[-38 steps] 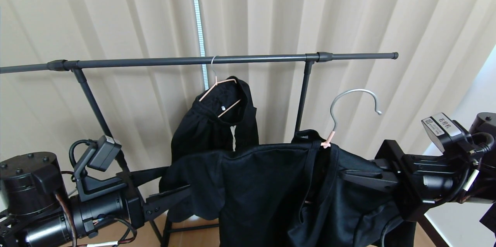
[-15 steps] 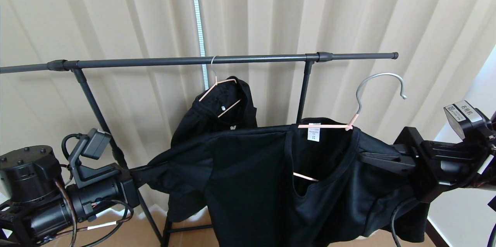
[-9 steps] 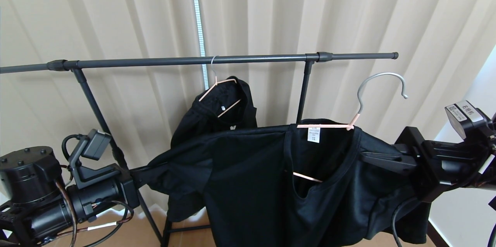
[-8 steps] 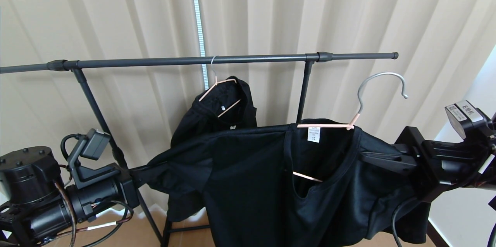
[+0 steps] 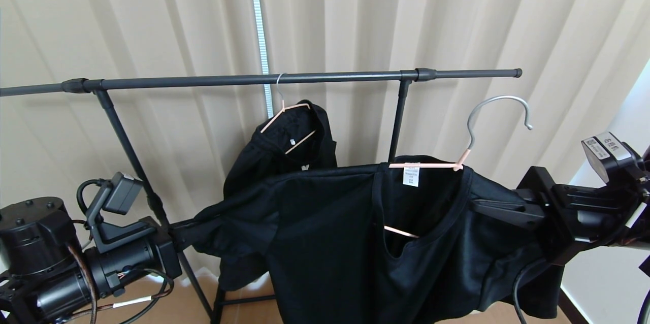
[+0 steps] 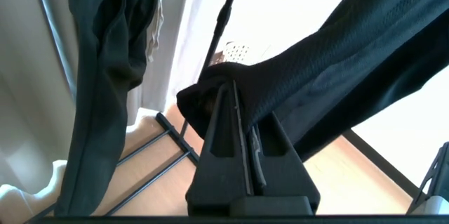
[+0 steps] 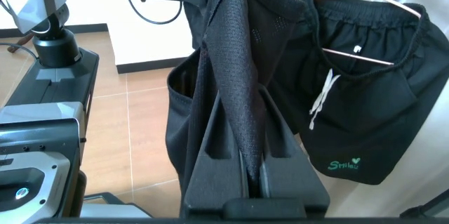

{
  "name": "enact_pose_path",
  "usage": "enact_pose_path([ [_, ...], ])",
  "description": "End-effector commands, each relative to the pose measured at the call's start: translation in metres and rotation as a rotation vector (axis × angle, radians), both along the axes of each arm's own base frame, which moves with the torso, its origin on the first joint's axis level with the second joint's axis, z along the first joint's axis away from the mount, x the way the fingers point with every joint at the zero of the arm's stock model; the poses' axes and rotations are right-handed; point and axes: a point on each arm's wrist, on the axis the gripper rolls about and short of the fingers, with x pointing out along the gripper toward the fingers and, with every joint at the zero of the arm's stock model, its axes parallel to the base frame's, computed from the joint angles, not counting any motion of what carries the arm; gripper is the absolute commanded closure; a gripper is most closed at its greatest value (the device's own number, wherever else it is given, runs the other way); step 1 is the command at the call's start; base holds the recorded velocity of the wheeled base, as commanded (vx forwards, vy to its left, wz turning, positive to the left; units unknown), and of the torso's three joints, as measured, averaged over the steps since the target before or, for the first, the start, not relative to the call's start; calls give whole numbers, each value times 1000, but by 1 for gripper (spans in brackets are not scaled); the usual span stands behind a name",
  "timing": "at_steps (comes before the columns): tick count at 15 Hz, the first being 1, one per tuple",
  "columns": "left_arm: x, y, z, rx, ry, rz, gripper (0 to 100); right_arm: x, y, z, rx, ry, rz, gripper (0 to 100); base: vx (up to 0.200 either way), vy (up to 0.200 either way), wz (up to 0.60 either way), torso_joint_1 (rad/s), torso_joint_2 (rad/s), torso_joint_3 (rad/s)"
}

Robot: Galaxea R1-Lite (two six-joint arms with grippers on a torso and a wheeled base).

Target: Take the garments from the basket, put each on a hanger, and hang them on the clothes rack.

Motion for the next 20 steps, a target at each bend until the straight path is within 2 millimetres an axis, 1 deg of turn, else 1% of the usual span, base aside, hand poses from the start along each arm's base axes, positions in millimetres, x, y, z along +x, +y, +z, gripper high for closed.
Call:
enact_pose_path([
  [1, 0, 0, 0, -1, 0, 0, 0, 1, 0, 0, 0, 0, 1, 100, 0, 0, 0, 0, 0, 0],
  [7, -4, 0, 2, -8, -29, -12, 0, 2, 1, -3, -1, 9, 4, 100, 0, 0, 0, 0, 0, 0],
  [9, -5, 0, 6, -50, -41, -19, 0, 6, 1, -3, -1, 11, 2, 100, 0, 0, 0, 0, 0, 0],
  [11, -8, 0, 17, -138, -19, -35, 0, 8, 1, -4, 1, 23, 1, 100, 0, 0, 0, 0, 0, 0],
  [14, -20, 2, 32, -237, 10, -139, 0, 8, 3, -8, 0, 38, 8, 100, 0, 0, 0, 0, 0, 0],
  [16, -20, -1, 34, -236, 3, -159, 0, 6, 13, -12, -3, 57, 48, 100, 0, 0, 0, 0, 0, 0],
  [17, -19, -3, 39, -237, -15, -172, 0, 5, 19, -17, -7, 72, 70, 100, 0, 0, 0, 0, 0, 0],
  [19, -23, -5, 55, -237, -31, -185, 0, 3, 28, -22, -11, 96, 105, 100, 0, 0, 0, 0, 0, 0],
  [20, -23, -6, 69, -236, -10, -185, 0, 3, 33, -27, -15, 117, 123, 100, 0, 0, 0, 0, 0, 0],
])
